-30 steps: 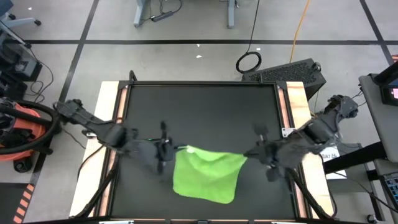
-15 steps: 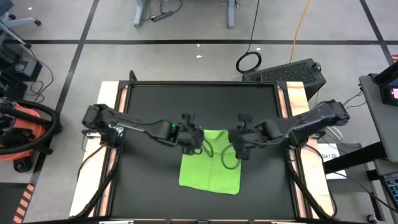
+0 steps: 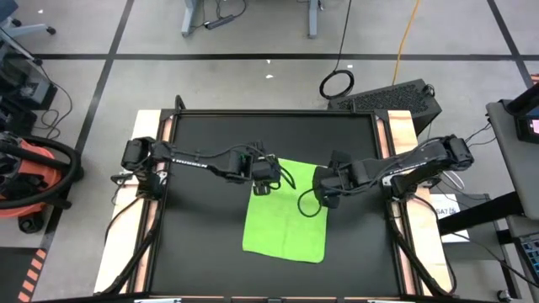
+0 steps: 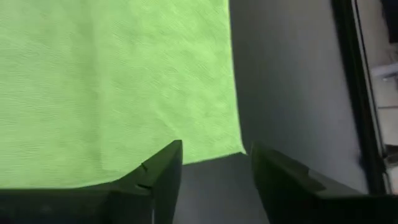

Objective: Roll towel into tight, uniform cylinder
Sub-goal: Fold the green towel

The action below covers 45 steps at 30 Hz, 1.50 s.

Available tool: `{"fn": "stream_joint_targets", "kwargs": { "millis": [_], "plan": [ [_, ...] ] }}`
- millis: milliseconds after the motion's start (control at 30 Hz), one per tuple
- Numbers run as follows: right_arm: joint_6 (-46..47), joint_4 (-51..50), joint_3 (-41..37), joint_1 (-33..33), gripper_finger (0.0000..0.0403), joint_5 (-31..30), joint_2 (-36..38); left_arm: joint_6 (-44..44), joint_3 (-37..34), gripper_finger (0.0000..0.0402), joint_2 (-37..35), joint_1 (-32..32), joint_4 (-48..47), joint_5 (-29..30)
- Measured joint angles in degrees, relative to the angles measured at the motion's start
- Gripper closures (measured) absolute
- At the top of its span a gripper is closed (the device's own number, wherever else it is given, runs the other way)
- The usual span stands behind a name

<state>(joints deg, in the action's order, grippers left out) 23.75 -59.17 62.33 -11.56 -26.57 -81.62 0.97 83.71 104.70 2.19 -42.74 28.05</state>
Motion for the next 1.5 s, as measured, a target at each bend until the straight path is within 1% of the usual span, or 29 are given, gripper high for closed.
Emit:
{"fn": "stream_joint_targets", "kwargs": {
  "millis": [67, 133, 200, 267, 333, 400, 467, 567, 667, 800, 900, 1033, 1133, 1200, 1367, 1433, 1500],
  "plan": [
    [-0.27, 1.12, 0.0, -1.31, 0.0213, 1.58, 0.5, 0.67, 0.06, 0.0113, 0.04, 0.57, -0.15, -6.63],
    [-1.22, 2.65, 0.0, -2.71, 0.0212, 4.99, 0.58, 0.85, -0.01, 0.0112, 0.25, 1.47, -0.33, -15.29],
    [-2.33, 4.67, 0.0, -4.4, 0.0214, 9.18, 0.56, 0.87, -0.01, 0.0112, 0.72, 2.84, 0.61, -22.34],
    [-3.06, 7.56, 0.0, -6.3, 0.0217, 12.74, 0.54, 1.05, -0.5, 0.0112, 1.06, 4.58, 1.33, -25.94],
    [-4.35, 11.44, 0.0, -8.29, 0.0221, 15.87, 0.14, 1.05, -1.78, 0.0112, 1.1, 6.4, 1.89, -27.6],
    [-6.23, 14.19, -0.02, -10.6, 0.0225, 18.24, -0.01, 1.07, -3.49, 0.0112, 1.08, 7.99, 4.44, -28.2],
    [-7.67, 17.78, 0.0, -12.84, 0.0229, 19.4, -0.24, 0.75, -5.22, 0.0112, 1.08, 9.23, 4.33, -28.47],
    [-9.02, 20.77, -0.01, -15.25, 0.0235, 19.42, -1.43, -1.02, -7.57, 0.0112, 1.08, 10.34, 5.67, -28.49],
    [-9.0, 22.51, 0.0, -16.15, 0.0239, 19.25, -3.7, -2.99, -10.33, 0.0112, 1.07, 11.1, 8.04, -29.71],
    [-7.81, 22.42, 0.0, -16.39, 0.0244, 19.42, -8.78, -4.91, -13.42, 0.0112, 1.05, 11.87, 12.71, -30.11],
    [-7.5, 22.95, 0.0, -16.32, 0.0246, 19.68, -13.58, -5.36, -15.05, 0.0112, 1.08, 11.83, 13.21, -29.99],
    [-7.35, 24.58, -0.02, -16.3, 0.0246, 23.77, -19.71, -6.68, -17.13, 0.0112, 1.08, 11.56, 14.65, -29.33],
    [-6.51, 26.37, -0.03, -16.32, 0.0246, 26.1, -22.79, -6.68, -17.86, 0.0112, 1.7, 11.27, 14.99, -28.75],
    [-5.71, 29.38, -0.04, -16.32, 0.0246, 27.82, -23.75, -6.61, -17.85, 0.0112, 2.48, 10.93, 14.72, -28.03],
    [-4.29, 41.68, -0.02, -16.3, 0.0246, 32.7, -25.53, -4.26, -17.49, 0.0112, 4.65, 9.46, 13.2, -27.86],
    [-3.93, 45.57, -0.02, -16.32, 0.0246, 32.95, -25.92, -3.16, -17.49, 0.0112, 4.95, 8.58, 11.82, -26.2],
    [-3.93, 48.67, -0.04, -16.22, 0.0246, 33.0, -25.92, -1.63, -17.46, 0.0112, 4.98, 7.51, 10.51, -23.26]
  ]
}}
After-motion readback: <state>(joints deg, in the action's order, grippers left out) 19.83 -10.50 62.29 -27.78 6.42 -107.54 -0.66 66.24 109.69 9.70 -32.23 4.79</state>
